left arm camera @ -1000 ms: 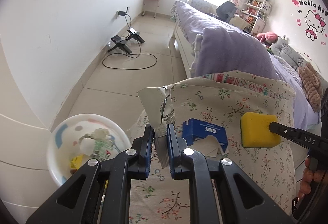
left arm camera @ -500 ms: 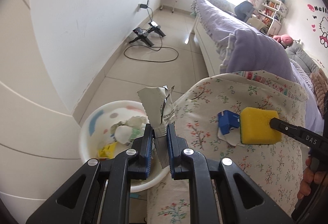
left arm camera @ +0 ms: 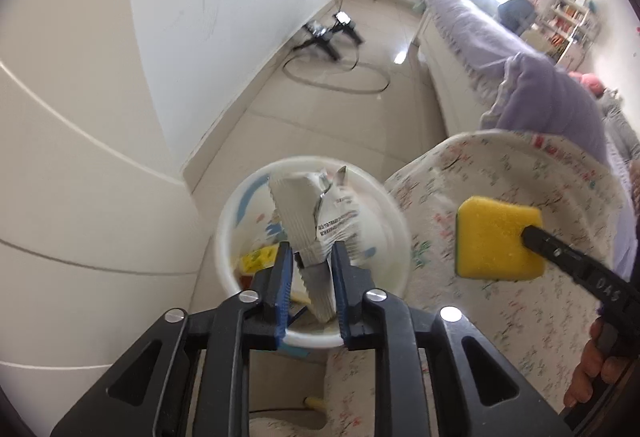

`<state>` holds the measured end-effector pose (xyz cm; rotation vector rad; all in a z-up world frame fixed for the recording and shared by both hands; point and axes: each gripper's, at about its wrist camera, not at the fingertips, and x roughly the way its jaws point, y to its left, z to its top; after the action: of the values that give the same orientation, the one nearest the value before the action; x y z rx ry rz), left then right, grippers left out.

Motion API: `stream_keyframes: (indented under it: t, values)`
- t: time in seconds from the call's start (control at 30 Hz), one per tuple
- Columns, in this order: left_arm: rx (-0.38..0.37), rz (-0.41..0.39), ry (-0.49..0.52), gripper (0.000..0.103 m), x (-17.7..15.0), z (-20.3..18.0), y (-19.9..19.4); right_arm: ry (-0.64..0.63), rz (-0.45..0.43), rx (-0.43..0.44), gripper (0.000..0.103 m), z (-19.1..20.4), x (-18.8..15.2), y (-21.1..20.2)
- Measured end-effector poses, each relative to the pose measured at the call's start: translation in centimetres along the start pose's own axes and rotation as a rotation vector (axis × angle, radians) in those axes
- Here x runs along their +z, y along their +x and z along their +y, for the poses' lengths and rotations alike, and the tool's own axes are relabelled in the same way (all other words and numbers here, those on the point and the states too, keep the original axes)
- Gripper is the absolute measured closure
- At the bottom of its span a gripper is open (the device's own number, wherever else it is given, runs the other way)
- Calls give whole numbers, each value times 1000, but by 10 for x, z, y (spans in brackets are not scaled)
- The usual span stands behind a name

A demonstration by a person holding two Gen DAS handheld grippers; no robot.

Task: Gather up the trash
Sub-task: 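Carry the sponge and paper scrap to the wastebasket and open both tools, then grasp the white tissue with the right tool while the left tool grasps the blue tissue box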

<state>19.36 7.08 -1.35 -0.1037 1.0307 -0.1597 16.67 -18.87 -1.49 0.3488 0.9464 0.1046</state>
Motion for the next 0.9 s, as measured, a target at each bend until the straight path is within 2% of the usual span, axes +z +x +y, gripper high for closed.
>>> stream_keyframes:
  t: [0.07, 0.13, 0.2, 0.3, 0.57, 0.63, 0.67, 0.7, 0.73, 0.83, 0.9]
  values:
    - [40, 29, 3, 77, -3, 6, 6, -5, 8, 6, 80, 7, -2, 8]
    - [66, 43, -4, 65, -5, 13, 8, -10, 16, 11, 80, 13, -4, 14]
    - [79, 37, -23, 47, -6, 21, 6, -14, 21, 11, 80, 17, -4, 23]
    - [97, 18, -47, 32, -6, 32, 0, -21, 26, 11, 80, 22, -5, 33]
    - [149, -5, -61, 17, -6, 50, -6, -27, 39, 39, 78, 32, -8, 53]
    - [164, -18, -55, 14, -7, 52, -9, -26, 38, 81, 73, 35, -8, 57]
    - [172, -25, -53, 13, -6, 53, -10, -23, 36, 107, 65, 36, -9, 56]
    - [177, -29, -51, 12, -7, 54, -11, -15, 38, 134, 40, 36, -9, 58]
    - [177, -29, -51, 12, -7, 55, -12, -4, 34, 141, 24, 36, -9, 58]
    - [176, -28, -54, 12, -7, 57, -11, -6, 23, 159, 23, 38, -9, 56]
    - [177, -27, -54, 12, -7, 57, -11, -26, 20, 139, 23, 42, -8, 54]
